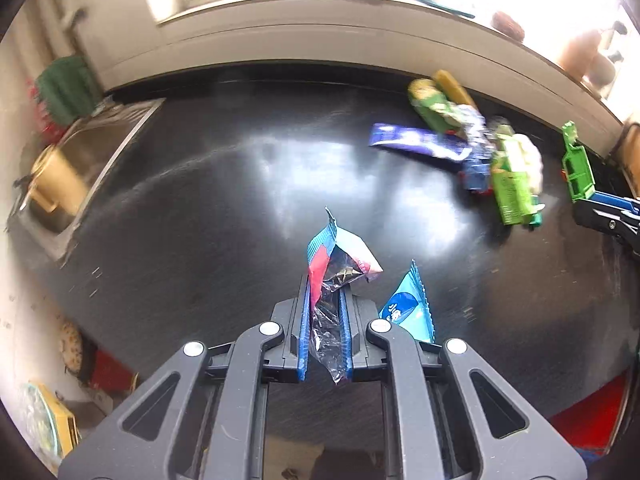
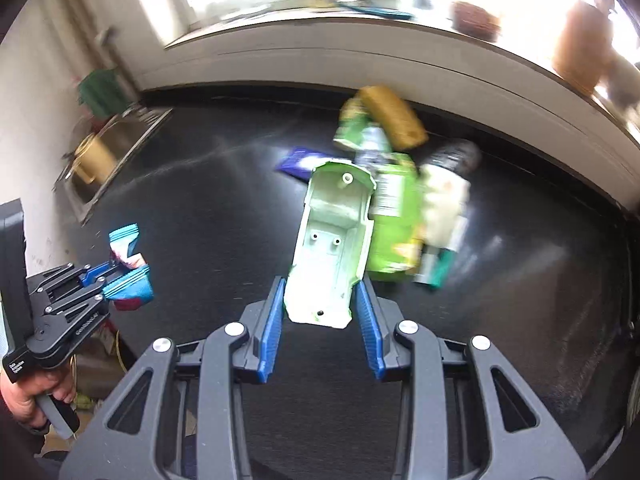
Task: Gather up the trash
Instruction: 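Carry wrapper and green piece to the bin and open both tools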
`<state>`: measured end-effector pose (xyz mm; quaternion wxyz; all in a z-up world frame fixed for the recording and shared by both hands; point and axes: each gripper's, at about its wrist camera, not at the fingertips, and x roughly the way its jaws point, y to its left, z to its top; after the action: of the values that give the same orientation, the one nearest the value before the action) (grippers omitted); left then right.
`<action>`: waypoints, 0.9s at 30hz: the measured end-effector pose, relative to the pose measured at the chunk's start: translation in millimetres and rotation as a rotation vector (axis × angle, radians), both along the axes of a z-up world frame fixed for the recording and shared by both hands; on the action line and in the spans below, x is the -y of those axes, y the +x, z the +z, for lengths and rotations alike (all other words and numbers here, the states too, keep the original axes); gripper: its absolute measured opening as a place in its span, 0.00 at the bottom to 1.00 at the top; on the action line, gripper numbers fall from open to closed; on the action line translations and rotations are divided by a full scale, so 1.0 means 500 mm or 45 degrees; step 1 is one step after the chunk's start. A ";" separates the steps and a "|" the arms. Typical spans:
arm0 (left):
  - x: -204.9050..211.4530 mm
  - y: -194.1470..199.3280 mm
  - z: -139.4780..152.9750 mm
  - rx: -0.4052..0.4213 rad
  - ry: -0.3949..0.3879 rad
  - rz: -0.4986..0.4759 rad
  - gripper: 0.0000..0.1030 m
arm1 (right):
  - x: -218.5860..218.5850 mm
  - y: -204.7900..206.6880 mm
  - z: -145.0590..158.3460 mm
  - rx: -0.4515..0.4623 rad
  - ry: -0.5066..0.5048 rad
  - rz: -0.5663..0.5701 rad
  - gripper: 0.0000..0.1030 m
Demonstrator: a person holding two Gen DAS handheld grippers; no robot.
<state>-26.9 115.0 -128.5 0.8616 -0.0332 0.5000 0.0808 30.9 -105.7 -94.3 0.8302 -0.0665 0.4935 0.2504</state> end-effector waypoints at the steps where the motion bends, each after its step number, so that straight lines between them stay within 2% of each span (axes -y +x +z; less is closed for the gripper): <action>1: -0.026 -0.021 -0.002 0.000 -0.003 0.043 0.12 | -0.037 -0.009 0.000 -0.003 0.007 0.055 0.35; 5: -0.119 -0.111 -0.017 -0.010 0.011 0.199 0.12 | -0.201 -0.060 -0.015 -0.051 0.035 0.291 0.35; 8: -0.200 -0.198 -0.037 -0.035 -0.006 0.334 0.12 | -0.344 -0.121 -0.039 -0.128 0.027 0.499 0.35; 11: -0.281 -0.294 -0.068 -0.074 -0.022 0.479 0.12 | -0.486 -0.206 -0.080 -0.219 0.017 0.710 0.35; 14: -0.345 -0.373 -0.108 -0.119 -0.046 0.582 0.12 | -0.593 -0.283 -0.123 -0.308 0.003 0.855 0.35; 18: -0.424 -0.454 -0.177 -0.166 -0.087 0.676 0.12 | -0.707 -0.364 -0.178 -0.376 -0.043 0.971 0.35; 21: -0.478 -0.493 -0.232 -0.171 -0.165 0.734 0.12 | -0.780 -0.410 -0.218 -0.372 -0.089 1.015 0.35; 24: -0.523 -0.515 -0.270 -0.148 -0.193 0.778 0.12 | -0.841 -0.426 -0.266 -0.426 -0.124 1.004 0.35; 27: -0.554 -0.522 -0.303 -0.155 -0.232 0.801 0.12 | -0.873 -0.444 -0.299 -0.427 -0.167 1.007 0.35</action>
<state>-288.2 392.1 -280.2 0.7566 -0.2579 0.5209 0.2996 -191.1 330.8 -243.8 0.5726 -0.2614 0.5731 0.5248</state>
